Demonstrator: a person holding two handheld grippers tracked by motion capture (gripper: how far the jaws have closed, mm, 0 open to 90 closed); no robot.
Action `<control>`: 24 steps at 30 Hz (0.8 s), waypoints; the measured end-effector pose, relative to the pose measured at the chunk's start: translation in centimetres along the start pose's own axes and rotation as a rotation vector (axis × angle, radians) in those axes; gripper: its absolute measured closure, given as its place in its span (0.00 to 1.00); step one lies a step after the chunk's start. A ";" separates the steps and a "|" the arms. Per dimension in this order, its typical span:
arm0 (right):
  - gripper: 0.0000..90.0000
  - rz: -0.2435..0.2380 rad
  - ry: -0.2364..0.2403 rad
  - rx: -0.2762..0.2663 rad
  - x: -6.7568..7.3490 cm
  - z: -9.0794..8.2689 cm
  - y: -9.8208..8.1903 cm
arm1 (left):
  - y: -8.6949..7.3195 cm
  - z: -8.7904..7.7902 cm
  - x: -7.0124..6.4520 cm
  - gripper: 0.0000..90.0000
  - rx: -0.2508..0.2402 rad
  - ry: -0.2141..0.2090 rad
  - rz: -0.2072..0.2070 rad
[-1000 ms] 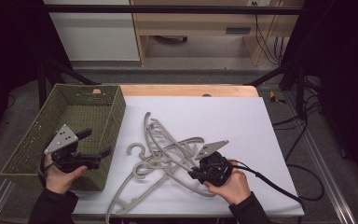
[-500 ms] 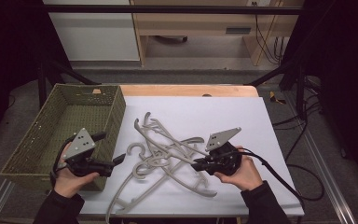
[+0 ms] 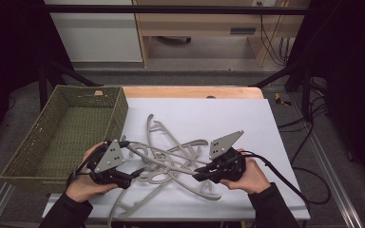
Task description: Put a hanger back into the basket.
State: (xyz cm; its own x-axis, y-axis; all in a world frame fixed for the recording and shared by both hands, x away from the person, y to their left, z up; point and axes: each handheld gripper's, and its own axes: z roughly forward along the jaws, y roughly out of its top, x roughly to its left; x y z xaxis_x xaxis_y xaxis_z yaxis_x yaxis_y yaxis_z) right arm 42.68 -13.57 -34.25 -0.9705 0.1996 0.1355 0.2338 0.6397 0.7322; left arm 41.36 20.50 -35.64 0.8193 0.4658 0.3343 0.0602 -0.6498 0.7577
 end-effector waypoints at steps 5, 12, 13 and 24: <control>0.92 -0.018 0.029 0.008 0.2 0.0 0.0 | 0.2 1.0 -0.8 0.28 0.036 -0.024 0.098; 0.92 -0.021 0.052 0.015 0.3 0.4 0.0 | 0.3 1.8 -1.8 0.49 0.067 -0.041 0.207; 0.92 -0.023 0.062 0.022 0.3 0.5 0.0 | 0.3 1.9 -1.9 0.52 0.075 -0.036 0.220; 0.91 -0.021 0.068 0.009 0.1 0.6 -0.1 | 0.4 1.5 -2.3 0.74 0.063 0.003 0.273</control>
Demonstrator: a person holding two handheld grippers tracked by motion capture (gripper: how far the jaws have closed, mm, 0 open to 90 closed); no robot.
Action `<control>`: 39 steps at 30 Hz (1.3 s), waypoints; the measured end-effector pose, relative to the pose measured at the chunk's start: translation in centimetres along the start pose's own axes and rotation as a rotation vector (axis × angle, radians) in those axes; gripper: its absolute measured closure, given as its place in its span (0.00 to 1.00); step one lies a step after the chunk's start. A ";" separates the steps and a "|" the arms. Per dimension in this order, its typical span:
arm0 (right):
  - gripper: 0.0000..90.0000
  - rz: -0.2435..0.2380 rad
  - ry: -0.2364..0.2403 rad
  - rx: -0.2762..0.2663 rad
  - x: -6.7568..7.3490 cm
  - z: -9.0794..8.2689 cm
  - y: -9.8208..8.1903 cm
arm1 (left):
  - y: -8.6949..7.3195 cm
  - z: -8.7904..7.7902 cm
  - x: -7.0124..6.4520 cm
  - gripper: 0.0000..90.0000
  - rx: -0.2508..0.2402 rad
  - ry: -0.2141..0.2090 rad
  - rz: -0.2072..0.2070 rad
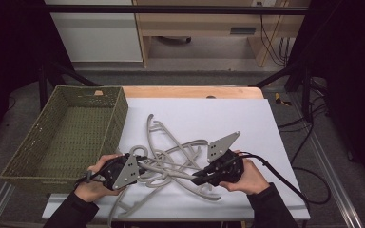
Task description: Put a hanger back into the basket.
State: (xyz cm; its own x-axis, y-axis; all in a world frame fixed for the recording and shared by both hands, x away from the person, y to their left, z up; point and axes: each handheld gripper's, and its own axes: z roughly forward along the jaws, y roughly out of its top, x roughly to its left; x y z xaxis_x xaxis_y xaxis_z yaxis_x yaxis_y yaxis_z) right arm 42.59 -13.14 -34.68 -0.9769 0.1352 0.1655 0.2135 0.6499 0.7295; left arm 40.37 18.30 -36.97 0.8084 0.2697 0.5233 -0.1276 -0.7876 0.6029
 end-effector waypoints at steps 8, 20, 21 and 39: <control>0.89 0.017 -0.026 -0.057 -0.3 -1.0 0.1 | 0.4 -0.4 -0.2 0.85 -0.006 0.012 0.002; 0.77 0.073 -0.202 -0.113 -1.2 -2.0 -0.4 | 1.1 -0.7 -0.4 0.90 -0.015 -0.034 -0.061; 0.77 0.072 -0.212 -0.118 -1.2 -2.0 -0.5 | 1.1 -0.8 -0.4 0.90 -0.014 -0.038 -0.063; 0.24 0.117 -0.532 -0.414 -0.5 -5.0 -3.9 | 1.2 -1.7 0.7 0.91 -0.009 0.015 -0.314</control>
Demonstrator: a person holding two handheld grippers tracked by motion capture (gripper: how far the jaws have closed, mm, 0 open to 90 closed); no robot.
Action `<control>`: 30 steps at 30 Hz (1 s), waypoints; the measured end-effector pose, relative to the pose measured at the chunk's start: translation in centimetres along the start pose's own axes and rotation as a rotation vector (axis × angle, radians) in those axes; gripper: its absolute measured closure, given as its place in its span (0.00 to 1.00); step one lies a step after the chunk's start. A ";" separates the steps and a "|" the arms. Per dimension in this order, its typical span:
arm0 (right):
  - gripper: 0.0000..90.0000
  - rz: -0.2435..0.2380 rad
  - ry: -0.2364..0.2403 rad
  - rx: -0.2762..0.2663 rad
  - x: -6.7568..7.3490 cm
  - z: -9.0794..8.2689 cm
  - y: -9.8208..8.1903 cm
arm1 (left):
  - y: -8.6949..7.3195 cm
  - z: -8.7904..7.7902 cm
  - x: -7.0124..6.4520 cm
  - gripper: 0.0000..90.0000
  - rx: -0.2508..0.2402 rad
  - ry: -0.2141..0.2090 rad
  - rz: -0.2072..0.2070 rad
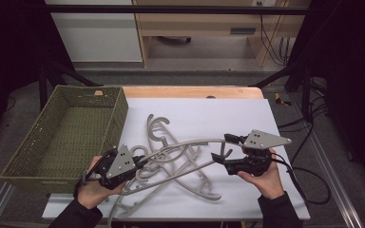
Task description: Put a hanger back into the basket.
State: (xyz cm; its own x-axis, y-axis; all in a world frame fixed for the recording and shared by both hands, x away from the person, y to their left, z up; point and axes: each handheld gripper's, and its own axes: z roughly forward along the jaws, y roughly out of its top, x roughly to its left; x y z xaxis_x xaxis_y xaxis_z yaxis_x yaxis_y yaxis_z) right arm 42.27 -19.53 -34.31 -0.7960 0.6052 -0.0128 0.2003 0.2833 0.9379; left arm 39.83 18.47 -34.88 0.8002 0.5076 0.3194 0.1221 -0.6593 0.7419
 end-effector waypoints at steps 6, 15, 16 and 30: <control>0.14 0.067 -0.102 -0.034 -0.7 -1.6 -1.4 | 0.2 -0.6 0.3 0.91 -0.005 0.040 -0.047; 0.09 0.129 -0.182 -0.044 -1.9 -3.1 -2.8 | 0.5 -2.4 1.8 0.91 -0.045 0.101 -0.120; 0.09 0.133 -0.190 -0.042 -2.0 -3.1 -3.0 | 0.7 -2.7 2.0 0.91 -0.055 0.105 -0.125; 0.09 0.158 -0.214 -0.028 -2.6 -2.7 -3.7 | 2.2 -5.7 6.7 0.91 -0.071 0.182 -0.166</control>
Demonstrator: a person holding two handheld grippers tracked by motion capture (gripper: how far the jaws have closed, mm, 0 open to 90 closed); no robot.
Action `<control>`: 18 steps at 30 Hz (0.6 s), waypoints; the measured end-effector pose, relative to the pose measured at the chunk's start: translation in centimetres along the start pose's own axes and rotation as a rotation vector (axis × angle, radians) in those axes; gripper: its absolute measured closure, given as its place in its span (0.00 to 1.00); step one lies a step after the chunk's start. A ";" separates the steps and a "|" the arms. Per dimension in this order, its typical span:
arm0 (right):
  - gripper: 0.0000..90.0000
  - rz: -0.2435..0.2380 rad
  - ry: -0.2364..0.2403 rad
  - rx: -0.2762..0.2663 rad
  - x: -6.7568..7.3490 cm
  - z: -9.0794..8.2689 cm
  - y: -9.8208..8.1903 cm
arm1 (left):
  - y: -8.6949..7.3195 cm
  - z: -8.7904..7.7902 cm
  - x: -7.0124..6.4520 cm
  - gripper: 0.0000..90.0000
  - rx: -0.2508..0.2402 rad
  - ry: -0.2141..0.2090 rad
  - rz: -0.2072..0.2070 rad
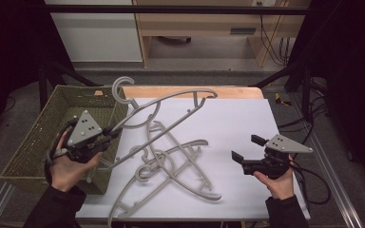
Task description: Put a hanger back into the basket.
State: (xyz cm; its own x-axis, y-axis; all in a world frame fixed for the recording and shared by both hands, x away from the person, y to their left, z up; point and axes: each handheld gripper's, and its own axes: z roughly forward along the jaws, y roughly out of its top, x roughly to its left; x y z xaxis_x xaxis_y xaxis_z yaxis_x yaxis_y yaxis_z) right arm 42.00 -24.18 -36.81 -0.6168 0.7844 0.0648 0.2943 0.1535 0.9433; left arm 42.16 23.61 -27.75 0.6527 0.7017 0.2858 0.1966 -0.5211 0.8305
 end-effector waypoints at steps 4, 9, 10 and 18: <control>0.08 -0.010 -0.006 0.009 0.0 0.1 -0.1 | -0.1 -0.3 1.9 0.91 0.013 0.033 -0.023; 0.08 -0.013 -0.010 0.013 0.0 0.1 -0.1 | -0.7 -0.7 4.5 0.91 0.022 0.065 -0.060; 0.08 -0.015 -0.011 0.013 0.0 0.1 -0.1 | -0.9 -0.8 5.0 0.91 0.026 0.074 -0.065; 0.08 -0.015 -0.017 0.019 0.0 0.3 -0.1 | -2.7 -1.3 8.5 0.91 0.056 0.147 -0.084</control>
State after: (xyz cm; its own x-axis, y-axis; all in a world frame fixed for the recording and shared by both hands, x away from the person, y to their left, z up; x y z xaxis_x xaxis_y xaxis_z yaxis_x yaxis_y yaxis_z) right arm 42.16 -24.03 -37.04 -0.6092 0.7918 0.0447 0.2984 0.1767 0.9379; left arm 46.25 31.62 -26.98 0.5190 0.8053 0.2865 0.2890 -0.4808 0.8278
